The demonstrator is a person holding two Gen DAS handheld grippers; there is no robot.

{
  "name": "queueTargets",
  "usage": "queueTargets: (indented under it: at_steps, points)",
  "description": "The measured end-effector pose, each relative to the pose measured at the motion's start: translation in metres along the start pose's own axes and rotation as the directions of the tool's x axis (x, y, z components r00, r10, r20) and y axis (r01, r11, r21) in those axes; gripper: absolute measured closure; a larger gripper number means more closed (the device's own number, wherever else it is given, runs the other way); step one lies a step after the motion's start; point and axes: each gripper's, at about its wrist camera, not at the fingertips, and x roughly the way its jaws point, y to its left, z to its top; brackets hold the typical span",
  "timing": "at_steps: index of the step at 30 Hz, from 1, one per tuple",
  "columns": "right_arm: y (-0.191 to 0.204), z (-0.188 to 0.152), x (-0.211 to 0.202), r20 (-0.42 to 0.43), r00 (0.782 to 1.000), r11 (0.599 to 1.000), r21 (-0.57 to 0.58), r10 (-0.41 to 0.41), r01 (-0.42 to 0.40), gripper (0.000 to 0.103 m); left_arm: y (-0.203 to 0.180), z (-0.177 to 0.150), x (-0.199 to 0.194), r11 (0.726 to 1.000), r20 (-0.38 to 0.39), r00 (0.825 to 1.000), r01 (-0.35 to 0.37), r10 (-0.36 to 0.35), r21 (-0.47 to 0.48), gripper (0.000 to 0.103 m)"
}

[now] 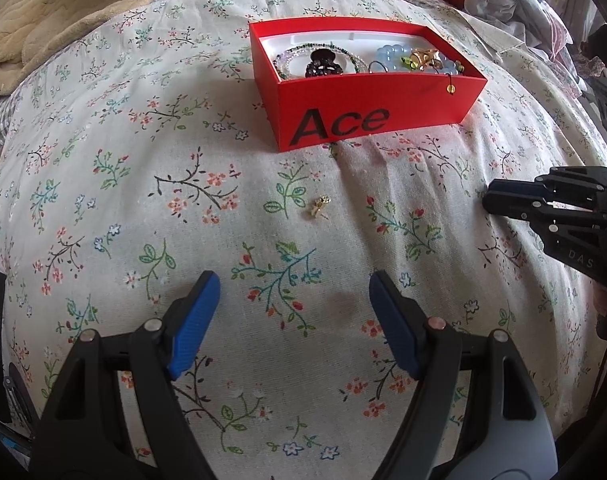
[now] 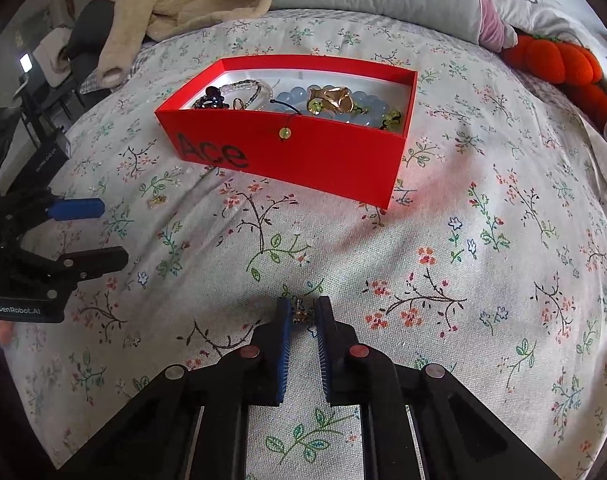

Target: Organize jewelry

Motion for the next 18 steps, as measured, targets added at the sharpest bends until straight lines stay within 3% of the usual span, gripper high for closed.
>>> queueTargets:
  at_steps: [10, 13, 15, 18]
  points:
    - [-0.006, 0.002, -0.005, 0.004, 1.000, 1.000, 0.028, -0.004, 0.004, 0.094, 0.004, 0.000, -0.004, 0.996, 0.027, 0.996, 0.088, -0.088, 0.008, 0.026]
    - [-0.009, 0.002, -0.006, 0.007, 1.000, 0.999, 0.042, -0.004, 0.003, 0.094, 0.006, 0.000, -0.002, 0.992, 0.023, 0.992, 0.125, -0.125, 0.012, 0.038]
    - [-0.009, 0.002, -0.009, 0.011, 1.000, 0.999, 0.046, -0.005, 0.004, 0.094, 0.007, 0.000, 0.000, 0.990, 0.020, 0.990, 0.140, -0.140, 0.017, 0.052]
    - [-0.009, 0.003, -0.013, 0.023, 1.000, 0.999, 0.047, 0.001, -0.002, 0.094, 0.007, 0.001, 0.003, 0.987, 0.021, 0.987, 0.158, -0.159, 0.012, 0.061]
